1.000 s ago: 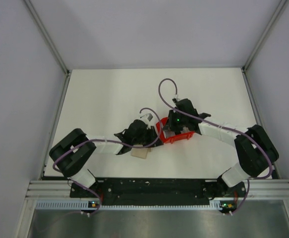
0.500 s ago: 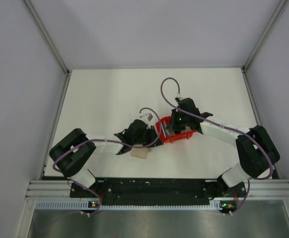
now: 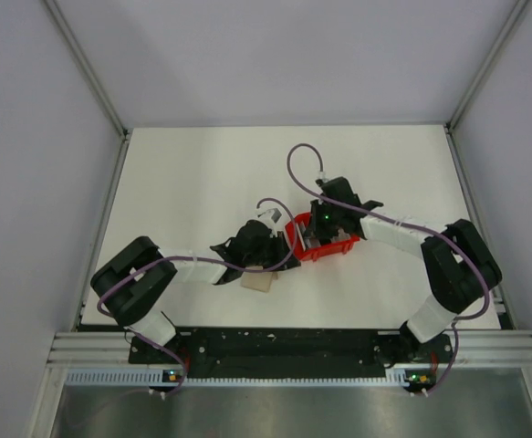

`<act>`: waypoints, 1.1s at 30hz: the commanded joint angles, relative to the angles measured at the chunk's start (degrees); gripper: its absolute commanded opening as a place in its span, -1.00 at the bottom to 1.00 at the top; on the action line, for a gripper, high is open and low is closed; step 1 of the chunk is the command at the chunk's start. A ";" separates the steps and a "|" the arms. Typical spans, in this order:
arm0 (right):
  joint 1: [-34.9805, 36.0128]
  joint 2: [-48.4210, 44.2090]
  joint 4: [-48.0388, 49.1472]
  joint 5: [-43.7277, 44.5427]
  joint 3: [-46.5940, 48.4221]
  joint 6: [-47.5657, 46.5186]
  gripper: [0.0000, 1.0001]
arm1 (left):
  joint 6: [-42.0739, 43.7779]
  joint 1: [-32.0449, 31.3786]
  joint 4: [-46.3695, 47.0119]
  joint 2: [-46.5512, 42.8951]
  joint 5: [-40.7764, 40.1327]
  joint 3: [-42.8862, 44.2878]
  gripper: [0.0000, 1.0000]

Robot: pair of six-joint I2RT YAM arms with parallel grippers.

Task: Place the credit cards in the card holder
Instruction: Pick up the credit card from the storage box.

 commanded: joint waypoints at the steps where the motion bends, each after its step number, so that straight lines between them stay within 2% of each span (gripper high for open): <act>1: 0.16 1.66 -0.20 -0.14 2.93 -1.51 -0.82 | 0.68 -0.32 1.98 0.61 0.28 1.94 -0.60; 6: 0.69 2.11 -0.82 0.57 3.46 -2.04 -0.81 | 0.68 -0.24 1.98 0.69 0.28 1.85 -0.60; 10: 0.86 0.36 -1.17 3.02 3.81 -2.83 -1.00 | 0.85 -0.32 2.06 0.34 0.28 1.85 -0.60; 15: 0.69 -1.23 -5.64 6.71 6.79 -7.47 -1.00 | 0.24 -0.33 3.21 0.78 1.68 2.64 -0.60; 23: -1.95 -2.46 -10.40 7.42 7.33 -15.74 -1.00 | -1.43 -2.17 5.58 2.89 3.00 4.13 -0.59; 28: -2.92 -5.18 -12.43 9.09 7.60 -17.68 -1.00 | -2.05 -3.14 7.60 2.89 3.18 3.43 -0.58; 33: -3.09 -8.87 -13.30 10.15 9.35 -18.39 -1.00 | -0.03 -3.05 5.58 -0.44 1.77 2.55 -0.53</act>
